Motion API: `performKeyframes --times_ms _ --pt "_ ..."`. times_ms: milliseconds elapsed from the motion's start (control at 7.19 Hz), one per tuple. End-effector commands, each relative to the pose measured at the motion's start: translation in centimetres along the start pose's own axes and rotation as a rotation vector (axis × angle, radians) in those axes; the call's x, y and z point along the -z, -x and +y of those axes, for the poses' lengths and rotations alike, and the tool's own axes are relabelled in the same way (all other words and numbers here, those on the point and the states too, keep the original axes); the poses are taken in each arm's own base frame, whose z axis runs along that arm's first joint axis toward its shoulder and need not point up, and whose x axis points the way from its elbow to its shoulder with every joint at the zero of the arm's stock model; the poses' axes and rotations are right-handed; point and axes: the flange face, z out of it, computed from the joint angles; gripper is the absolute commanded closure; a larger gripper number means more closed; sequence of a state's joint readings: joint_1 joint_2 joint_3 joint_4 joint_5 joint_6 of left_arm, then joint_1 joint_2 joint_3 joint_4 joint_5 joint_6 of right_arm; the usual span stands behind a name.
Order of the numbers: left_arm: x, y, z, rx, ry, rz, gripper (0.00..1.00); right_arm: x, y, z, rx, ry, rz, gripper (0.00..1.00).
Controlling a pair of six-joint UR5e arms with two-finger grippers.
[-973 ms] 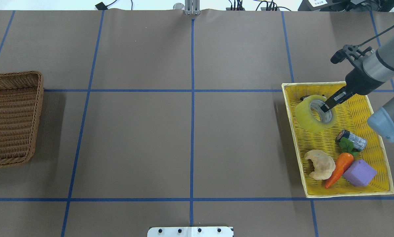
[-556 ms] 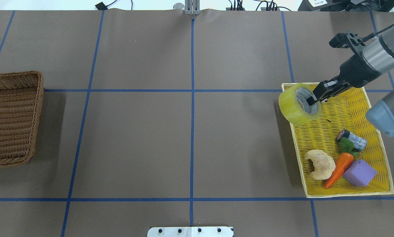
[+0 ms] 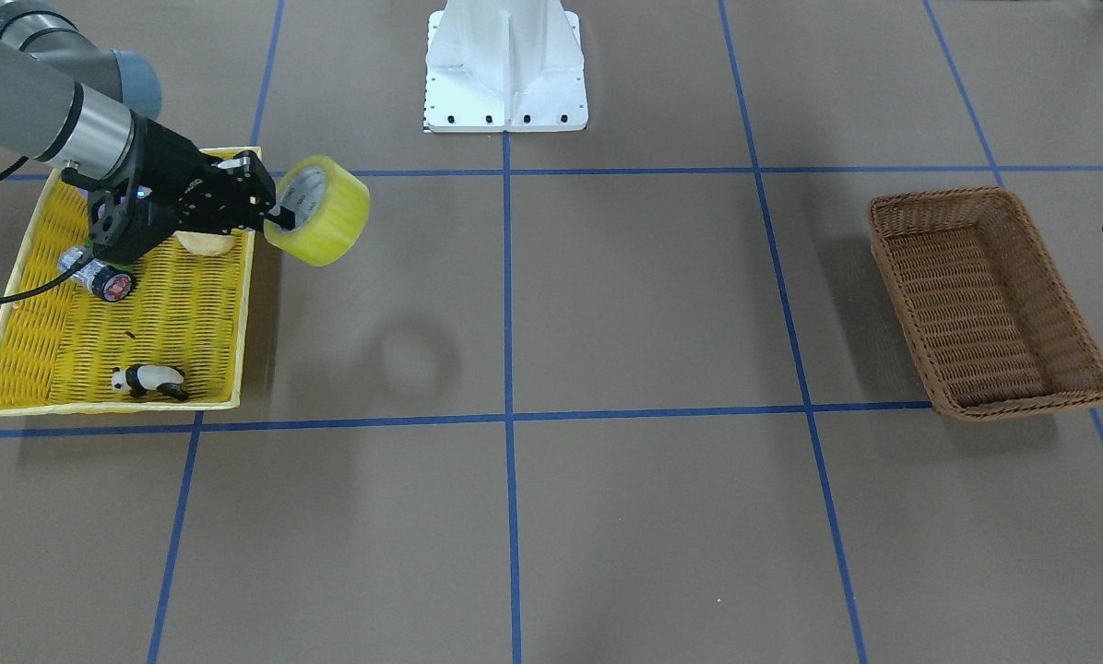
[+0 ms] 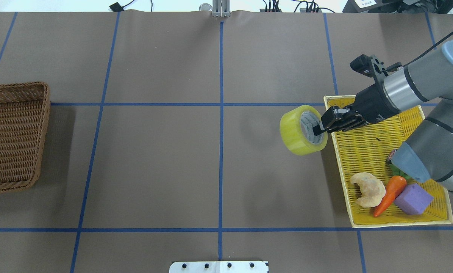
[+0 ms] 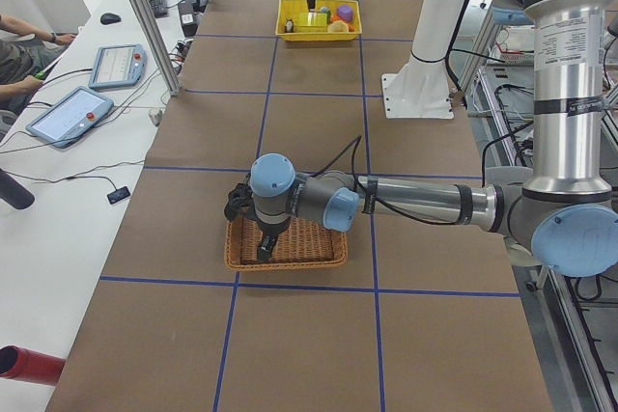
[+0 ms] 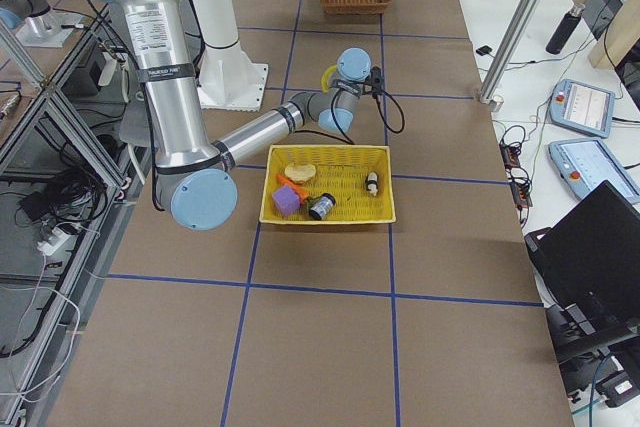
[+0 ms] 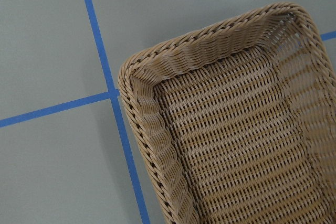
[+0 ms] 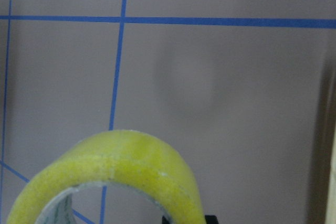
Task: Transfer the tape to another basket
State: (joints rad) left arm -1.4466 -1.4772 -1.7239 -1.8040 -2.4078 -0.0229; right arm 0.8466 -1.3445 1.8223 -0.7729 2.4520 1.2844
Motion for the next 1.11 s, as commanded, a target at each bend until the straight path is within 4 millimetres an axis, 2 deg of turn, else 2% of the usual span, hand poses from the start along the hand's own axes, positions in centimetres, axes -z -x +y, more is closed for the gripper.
performKeyframes --times_ms 0,139,278,417,556,695,973 --pt "0.2 -0.6 -0.3 -0.002 -0.003 0.040 0.02 -4.4 5.3 2.1 -0.143 -0.078 -0.116 1.00" --pt "0.2 -0.9 -0.6 -0.003 -0.002 0.086 0.02 -6.0 7.4 3.0 -0.181 -0.100 -0.161 1.00" --pt "0.8 -2.9 -2.3 -0.030 -0.015 0.175 0.02 -7.3 8.6 4.1 -0.192 -0.110 -0.216 1.00" --pt "0.9 -5.1 -3.5 -0.027 -0.005 0.273 0.02 -8.0 9.5 4.9 -0.204 -0.128 -0.262 1.00" --pt "1.6 -8.1 -5.6 0.053 0.020 0.391 0.02 -8.3 11.4 5.4 -0.218 -0.115 -0.312 1.00" --pt "2.5 -10.2 -6.8 0.114 0.059 0.515 0.02 -8.5 12.8 5.5 -0.239 -0.106 -0.336 1.00" --pt "3.1 -12.7 -8.1 0.093 0.095 0.629 0.02 -9.2 13.7 6.2 -0.234 -0.114 -0.360 1.00"
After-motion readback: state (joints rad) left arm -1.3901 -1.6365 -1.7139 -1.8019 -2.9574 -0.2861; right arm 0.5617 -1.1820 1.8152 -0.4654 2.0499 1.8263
